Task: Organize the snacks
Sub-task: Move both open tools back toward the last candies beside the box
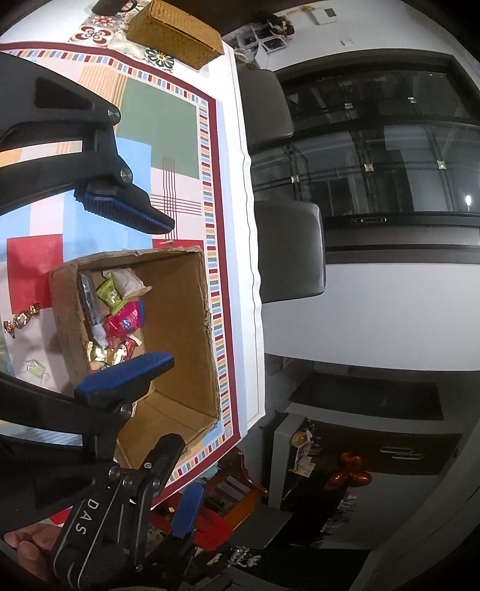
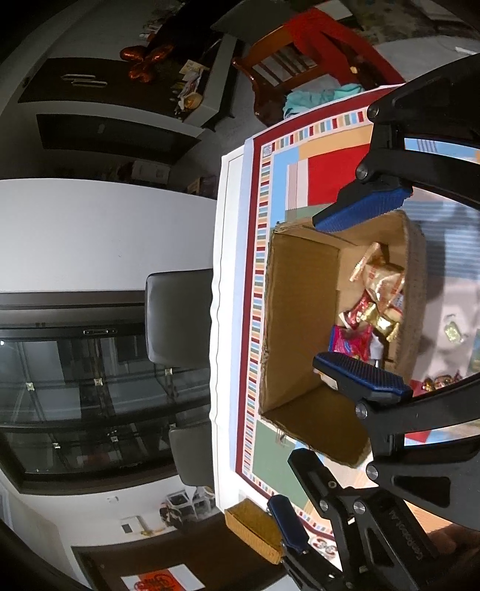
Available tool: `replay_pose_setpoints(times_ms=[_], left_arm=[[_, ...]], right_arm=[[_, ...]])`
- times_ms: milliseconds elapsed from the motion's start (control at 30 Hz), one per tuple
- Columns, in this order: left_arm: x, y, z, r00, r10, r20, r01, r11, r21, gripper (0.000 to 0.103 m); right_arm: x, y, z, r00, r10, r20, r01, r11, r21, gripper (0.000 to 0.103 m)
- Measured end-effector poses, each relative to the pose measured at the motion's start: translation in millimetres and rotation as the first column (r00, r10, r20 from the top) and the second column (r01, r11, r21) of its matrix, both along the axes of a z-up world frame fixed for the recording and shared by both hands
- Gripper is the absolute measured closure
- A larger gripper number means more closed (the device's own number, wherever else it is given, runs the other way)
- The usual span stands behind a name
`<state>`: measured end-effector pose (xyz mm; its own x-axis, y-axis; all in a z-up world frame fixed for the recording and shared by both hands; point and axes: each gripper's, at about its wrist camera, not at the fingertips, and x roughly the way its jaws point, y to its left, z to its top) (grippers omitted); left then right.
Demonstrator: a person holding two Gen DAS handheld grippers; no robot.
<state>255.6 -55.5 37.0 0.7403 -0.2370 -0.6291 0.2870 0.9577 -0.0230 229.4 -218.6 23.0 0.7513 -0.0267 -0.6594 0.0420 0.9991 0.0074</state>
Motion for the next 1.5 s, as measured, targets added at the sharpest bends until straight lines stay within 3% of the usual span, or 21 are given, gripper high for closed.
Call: replay_pose_setpoints(times_ms=[833, 1500], left_arm=[[-59.9, 0.3, -7.2, 0.999, 0.025, 0.025, -0.026, 0.999, 0.031, 0.038], [-95.7, -1.5, -51.8, 0.999, 0.038, 0.012, -0.039, 0.996, 0.078, 0.038]], right_arm=[[-60.8, 3.5, -14.7, 0.999, 0.026, 0.019, -0.026, 1.0, 0.011, 0.034], [-98.3, 18.9, -50.2, 0.991, 0.13, 0.038, -0.128, 0.991, -0.048, 0.035]])
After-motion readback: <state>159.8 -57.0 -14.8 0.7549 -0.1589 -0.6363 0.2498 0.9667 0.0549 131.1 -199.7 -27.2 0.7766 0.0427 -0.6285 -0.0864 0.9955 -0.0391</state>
